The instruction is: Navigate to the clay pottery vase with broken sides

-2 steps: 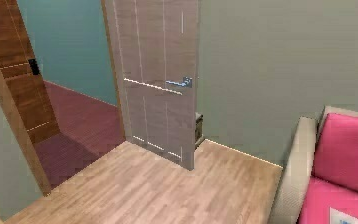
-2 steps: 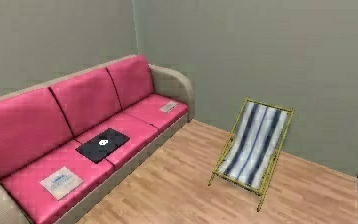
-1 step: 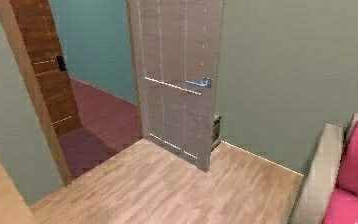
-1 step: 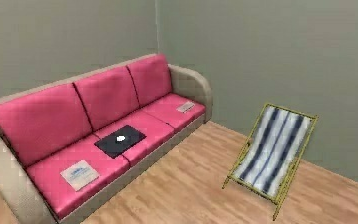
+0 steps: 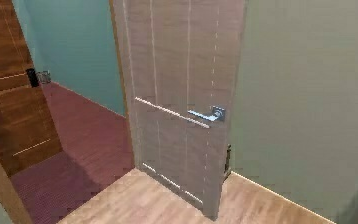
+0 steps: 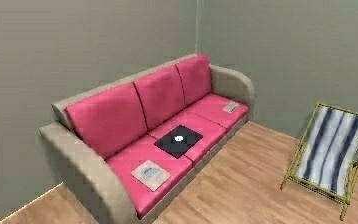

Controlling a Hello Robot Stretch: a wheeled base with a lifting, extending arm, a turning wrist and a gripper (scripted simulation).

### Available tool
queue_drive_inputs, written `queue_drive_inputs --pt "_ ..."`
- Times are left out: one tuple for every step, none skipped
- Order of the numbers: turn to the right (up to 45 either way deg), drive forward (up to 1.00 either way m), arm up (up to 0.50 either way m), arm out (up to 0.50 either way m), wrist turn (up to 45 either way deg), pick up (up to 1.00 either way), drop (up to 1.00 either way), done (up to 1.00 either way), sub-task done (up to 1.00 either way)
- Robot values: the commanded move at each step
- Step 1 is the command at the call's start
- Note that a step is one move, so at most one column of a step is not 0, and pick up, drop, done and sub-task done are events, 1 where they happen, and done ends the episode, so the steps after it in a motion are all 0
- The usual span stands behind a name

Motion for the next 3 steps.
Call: queue_drive_inputs --pt "-45.0 0.00 0.00 0.00 0.0 0.00 0.00 0.00 0.00" --pt "0.0 0.30 0.00 0.00 0.0 0.00 0.00 0.00 0.00" --pt "-45.0 0.00 0.00 0.00 0.0 0.00 0.00 0.00 0.00"
